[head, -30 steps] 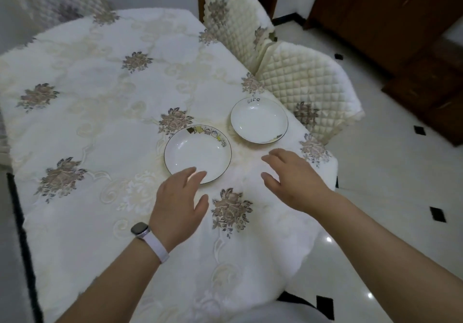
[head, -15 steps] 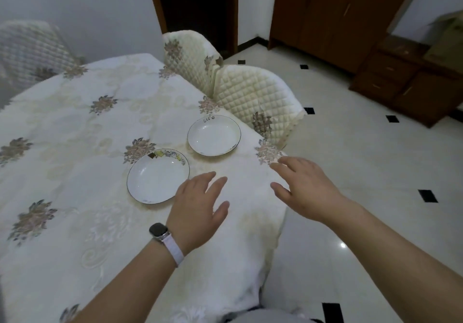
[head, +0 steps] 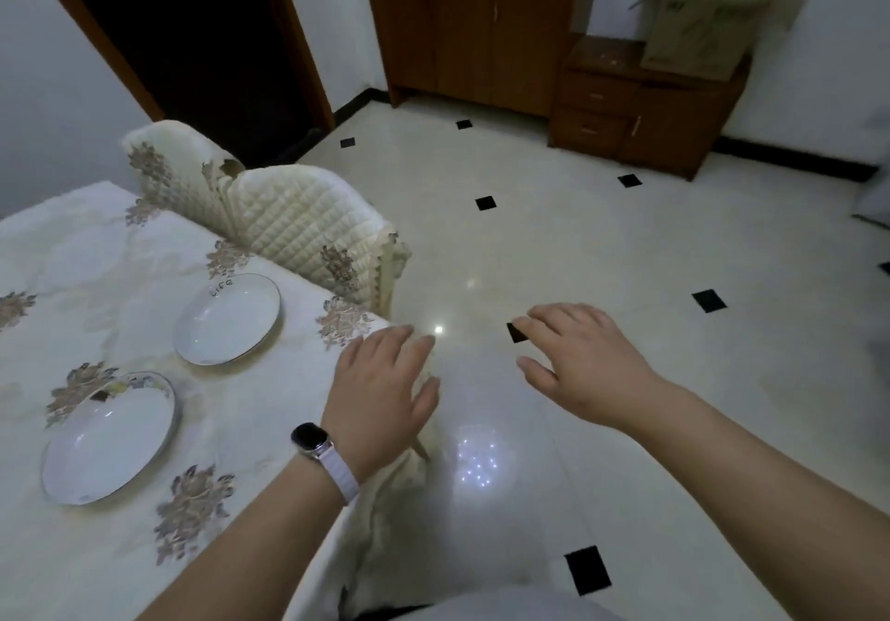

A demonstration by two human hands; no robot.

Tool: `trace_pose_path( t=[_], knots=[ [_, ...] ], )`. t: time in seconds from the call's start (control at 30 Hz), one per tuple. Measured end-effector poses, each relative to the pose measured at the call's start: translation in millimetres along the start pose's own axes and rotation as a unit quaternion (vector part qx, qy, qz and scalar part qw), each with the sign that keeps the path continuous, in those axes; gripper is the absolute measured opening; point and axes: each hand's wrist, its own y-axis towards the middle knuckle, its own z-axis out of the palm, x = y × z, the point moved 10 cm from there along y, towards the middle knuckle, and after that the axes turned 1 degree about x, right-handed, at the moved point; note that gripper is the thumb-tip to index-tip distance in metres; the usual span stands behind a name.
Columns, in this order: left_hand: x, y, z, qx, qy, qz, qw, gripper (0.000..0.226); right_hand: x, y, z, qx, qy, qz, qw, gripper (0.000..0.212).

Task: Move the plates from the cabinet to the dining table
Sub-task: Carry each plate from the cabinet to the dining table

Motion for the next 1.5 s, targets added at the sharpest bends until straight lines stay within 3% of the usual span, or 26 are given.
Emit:
trace_pose_path(
  t=[0.3, 0.63, 1.2, 1.5],
  knots=[
    [-124, 81, 24, 0.018, 0.011, 0.138, 0.990, 0.046, -126, -69, -29, -0.070, 0.020, 0.126, 0.989, 0.049],
    [-206, 154, 54, 0.026, -0.025, 0.250, 0.968, 0.048, -203, -105, -28, -0.055, 0.005, 0.256, 0.965, 0.053],
    [-205, 368, 109, 0.029, -0.102, 0.394, 0.913, 0.045, -298, 13, -42, -0.017, -0.044, 0.421, 0.906, 0.052],
    [-245, 412, 130, 0.062, -0.110, 0.470, 0.874, 0.045, -328, 23, -51, -0.005, -0.055, 0.482, 0.874, 0.051]
  ],
)
